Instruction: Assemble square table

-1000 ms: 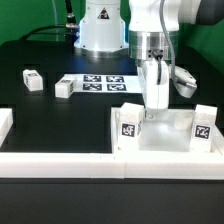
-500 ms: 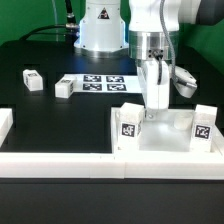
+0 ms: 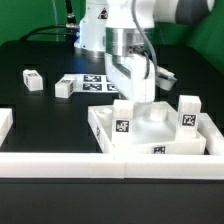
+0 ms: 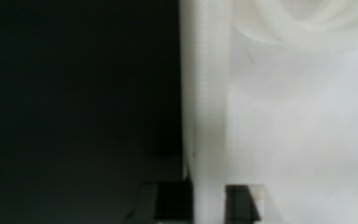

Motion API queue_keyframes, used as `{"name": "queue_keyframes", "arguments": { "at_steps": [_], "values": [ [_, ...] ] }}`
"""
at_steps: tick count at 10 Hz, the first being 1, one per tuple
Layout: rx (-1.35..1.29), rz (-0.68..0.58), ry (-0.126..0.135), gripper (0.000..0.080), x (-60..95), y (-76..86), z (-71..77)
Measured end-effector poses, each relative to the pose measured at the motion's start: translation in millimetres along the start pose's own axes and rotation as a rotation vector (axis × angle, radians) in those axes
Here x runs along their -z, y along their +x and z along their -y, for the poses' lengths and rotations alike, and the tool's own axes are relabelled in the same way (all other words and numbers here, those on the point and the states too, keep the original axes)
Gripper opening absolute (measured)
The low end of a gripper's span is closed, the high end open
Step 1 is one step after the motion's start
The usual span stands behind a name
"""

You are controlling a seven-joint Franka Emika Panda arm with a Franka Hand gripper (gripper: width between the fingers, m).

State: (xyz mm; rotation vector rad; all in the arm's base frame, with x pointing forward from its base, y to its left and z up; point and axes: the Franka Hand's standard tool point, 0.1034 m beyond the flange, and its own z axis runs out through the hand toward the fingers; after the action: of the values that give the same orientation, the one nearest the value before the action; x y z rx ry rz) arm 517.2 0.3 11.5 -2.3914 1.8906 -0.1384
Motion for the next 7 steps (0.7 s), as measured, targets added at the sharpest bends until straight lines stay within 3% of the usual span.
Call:
{"name": "queue_keyframes", "arguments": {
  "at_steps": [2, 5, 6, 7],
  "values": [
    [0.178, -0.011, -0.001, 0.0054, -0.9, 14.9, -5.1],
    [0.326, -0.021, -0.004, 0.0054, -1.1, 19.4, -6.7],
    [0.447, -0.024, -0.006, 0.0054, 0.3, 26.7, -5.4],
    [0.645, -0.029, -0.004, 0.0054, 5.5, 49.3, 1.1]
  ]
}}
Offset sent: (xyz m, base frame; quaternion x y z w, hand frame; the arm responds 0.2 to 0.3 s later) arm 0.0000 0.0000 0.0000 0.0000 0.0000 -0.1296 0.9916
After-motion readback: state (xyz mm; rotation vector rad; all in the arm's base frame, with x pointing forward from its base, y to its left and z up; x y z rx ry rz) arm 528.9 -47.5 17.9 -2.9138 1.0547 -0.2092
